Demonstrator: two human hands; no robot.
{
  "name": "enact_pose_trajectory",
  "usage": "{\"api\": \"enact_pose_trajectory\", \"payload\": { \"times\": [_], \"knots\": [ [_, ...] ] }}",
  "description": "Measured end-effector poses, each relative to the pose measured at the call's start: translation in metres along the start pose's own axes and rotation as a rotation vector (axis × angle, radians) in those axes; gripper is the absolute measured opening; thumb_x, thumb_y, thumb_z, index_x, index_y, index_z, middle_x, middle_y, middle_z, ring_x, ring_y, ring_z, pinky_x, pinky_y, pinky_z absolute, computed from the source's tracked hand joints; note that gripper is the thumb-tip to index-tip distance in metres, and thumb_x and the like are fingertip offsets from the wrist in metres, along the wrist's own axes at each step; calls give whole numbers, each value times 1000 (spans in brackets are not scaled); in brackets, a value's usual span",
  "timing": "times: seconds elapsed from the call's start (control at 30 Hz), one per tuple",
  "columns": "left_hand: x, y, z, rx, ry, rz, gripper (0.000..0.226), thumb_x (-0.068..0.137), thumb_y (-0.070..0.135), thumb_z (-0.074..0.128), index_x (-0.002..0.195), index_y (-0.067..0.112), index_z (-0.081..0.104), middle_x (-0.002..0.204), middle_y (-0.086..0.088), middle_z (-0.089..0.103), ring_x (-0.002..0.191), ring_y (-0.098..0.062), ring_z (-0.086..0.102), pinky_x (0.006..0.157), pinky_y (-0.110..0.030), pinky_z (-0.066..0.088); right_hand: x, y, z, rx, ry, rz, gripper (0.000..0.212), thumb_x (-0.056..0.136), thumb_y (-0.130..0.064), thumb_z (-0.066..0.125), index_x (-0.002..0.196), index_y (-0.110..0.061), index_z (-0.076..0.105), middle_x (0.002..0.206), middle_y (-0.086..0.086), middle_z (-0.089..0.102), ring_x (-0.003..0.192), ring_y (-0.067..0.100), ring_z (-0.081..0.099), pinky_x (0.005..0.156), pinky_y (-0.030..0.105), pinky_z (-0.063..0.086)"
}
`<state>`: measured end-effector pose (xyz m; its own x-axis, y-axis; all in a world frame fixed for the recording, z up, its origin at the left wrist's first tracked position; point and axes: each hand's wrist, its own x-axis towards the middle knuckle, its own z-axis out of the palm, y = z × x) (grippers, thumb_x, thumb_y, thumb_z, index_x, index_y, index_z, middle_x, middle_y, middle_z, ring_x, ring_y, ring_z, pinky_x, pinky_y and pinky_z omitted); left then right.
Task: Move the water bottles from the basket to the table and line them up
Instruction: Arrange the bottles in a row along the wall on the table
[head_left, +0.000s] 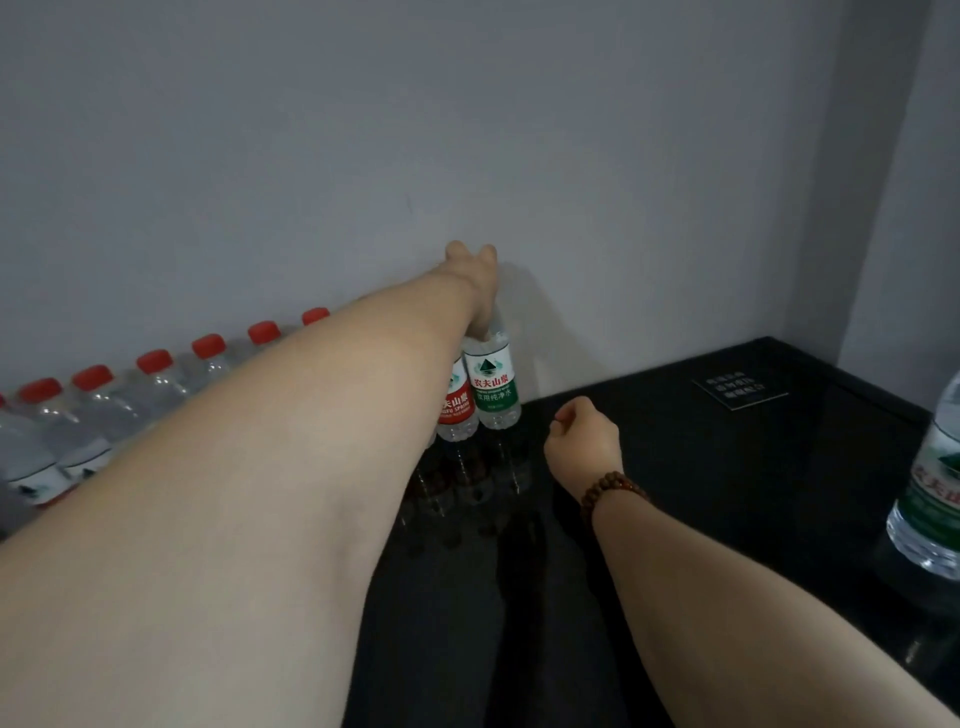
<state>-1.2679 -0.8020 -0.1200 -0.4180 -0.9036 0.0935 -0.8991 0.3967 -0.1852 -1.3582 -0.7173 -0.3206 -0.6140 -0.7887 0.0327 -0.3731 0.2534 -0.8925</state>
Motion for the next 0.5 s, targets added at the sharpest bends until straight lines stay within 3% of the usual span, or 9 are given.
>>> {"api": "enact_pose_trajectory", "payload": {
  "times": [0.13, 0.23, 0.33, 0.43, 0.5],
  "knots": [
    [-46, -7, -19, -104, 100, 84, 75, 86, 23, 79, 145, 13, 34, 144, -19, 31, 114, -40, 59, 91, -42, 54, -15, -14, -17, -4, -48, 61, 12, 97, -18, 62, 110, -20, 61, 119, 6, 62, 99, 17, 61, 91, 34, 55],
    [-93, -9, -32, 2, 8, 132, 68, 89, 33, 76, 144, 9, 44, 141, -15, 47, 117, -35, 60, 94, -40, 54, -38, -33, -36, -84, -96, 96, 23, 96, -17, 64, 118, -14, 65, 127, 10, 63, 107, 25, 63, 86, 28, 48],
    [-138, -15, -39, 62, -219, 79, 64, 93, 40, 73, 140, 3, 52, 133, -14, 63, 110, -31, 66, 94, -40, 56, -72, -59, -53, -166, -130, 72, 30, 96, -17, 64, 124, -6, 65, 125, 13, 65, 98, 25, 63, 76, 25, 45],
    [-179, -29, -41, -23, -541, -80, 72, 93, 45, 71, 146, 3, 46, 138, -15, 61, 104, -31, 68, 98, -46, 56, -109, -80, -72, -285, -154, 30, 27, 99, -18, 61, 119, -1, 63, 120, 15, 65, 80, 20, 57, 71, 29, 45],
    [-207, -39, -44, -65, -673, -127, 70, 92, 47, 71, 145, 7, 49, 134, -14, 61, 108, -31, 68, 99, -47, 55, -135, -88, -86, -354, -166, 9, 27, 101, -19, 58, 120, 0, 61, 119, 16, 64, 84, 21, 55, 73, 30, 46]
  ]
}}
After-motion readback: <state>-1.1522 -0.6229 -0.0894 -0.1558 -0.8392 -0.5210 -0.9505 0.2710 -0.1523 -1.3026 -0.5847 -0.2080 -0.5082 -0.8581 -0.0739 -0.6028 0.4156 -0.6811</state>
